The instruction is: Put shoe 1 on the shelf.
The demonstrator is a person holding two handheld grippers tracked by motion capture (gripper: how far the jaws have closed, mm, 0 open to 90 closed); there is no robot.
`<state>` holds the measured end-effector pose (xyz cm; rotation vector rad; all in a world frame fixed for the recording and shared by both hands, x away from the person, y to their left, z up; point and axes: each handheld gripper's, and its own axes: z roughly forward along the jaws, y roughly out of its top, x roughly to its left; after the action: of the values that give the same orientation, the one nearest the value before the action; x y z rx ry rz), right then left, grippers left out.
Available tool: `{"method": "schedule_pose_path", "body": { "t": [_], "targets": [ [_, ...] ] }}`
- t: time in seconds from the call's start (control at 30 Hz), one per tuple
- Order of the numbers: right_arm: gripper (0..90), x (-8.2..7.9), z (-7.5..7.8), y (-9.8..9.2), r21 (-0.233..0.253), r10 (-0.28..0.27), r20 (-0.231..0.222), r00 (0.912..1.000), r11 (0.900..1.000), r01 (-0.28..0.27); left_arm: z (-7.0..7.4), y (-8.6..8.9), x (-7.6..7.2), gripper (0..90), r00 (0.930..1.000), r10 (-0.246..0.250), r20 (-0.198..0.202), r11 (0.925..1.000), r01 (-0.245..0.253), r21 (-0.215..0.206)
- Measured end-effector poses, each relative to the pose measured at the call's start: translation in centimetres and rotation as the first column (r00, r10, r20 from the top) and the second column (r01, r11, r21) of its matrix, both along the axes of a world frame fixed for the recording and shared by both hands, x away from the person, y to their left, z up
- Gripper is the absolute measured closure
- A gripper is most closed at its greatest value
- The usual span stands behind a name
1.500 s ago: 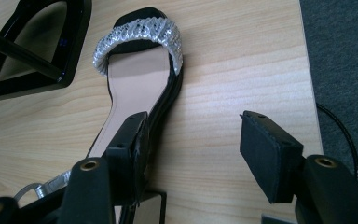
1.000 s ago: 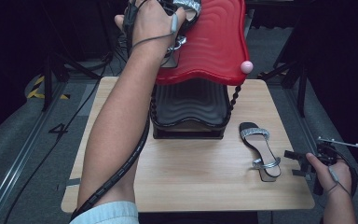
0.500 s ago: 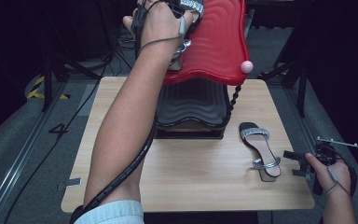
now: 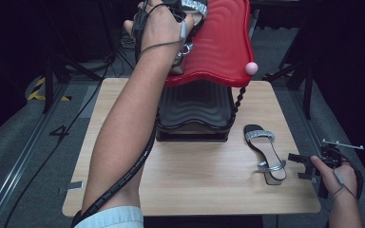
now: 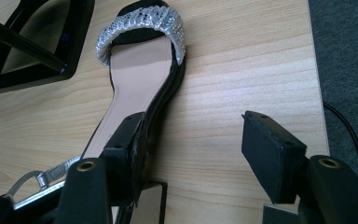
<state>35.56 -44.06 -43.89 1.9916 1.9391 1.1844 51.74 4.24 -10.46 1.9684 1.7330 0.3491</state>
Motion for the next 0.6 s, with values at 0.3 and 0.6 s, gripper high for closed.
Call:
{"method": "schedule_pose_path", "body": {
  "t": [0.3, 0.6],
  "targets": [
    [41.3, 0.02, 0.03, 0.17, 0.005, 0.007, -0.002, 1.0, 1.0, -0.007, -0.47, -0.46, 0.76, 41.8, 0.9994, 0.033, 0.009, 0.9994, -0.033, -0.006],
    [40.9, 0.06, -0.09, 0.0, 0.006, 0.009, -0.002, 1.0, 1.0, -0.009, -0.69, 0.22, 0.39, 41.8, 0.9992, 0.04, -0.006, 0.9992, -0.04, 0.002]
  ]
}}
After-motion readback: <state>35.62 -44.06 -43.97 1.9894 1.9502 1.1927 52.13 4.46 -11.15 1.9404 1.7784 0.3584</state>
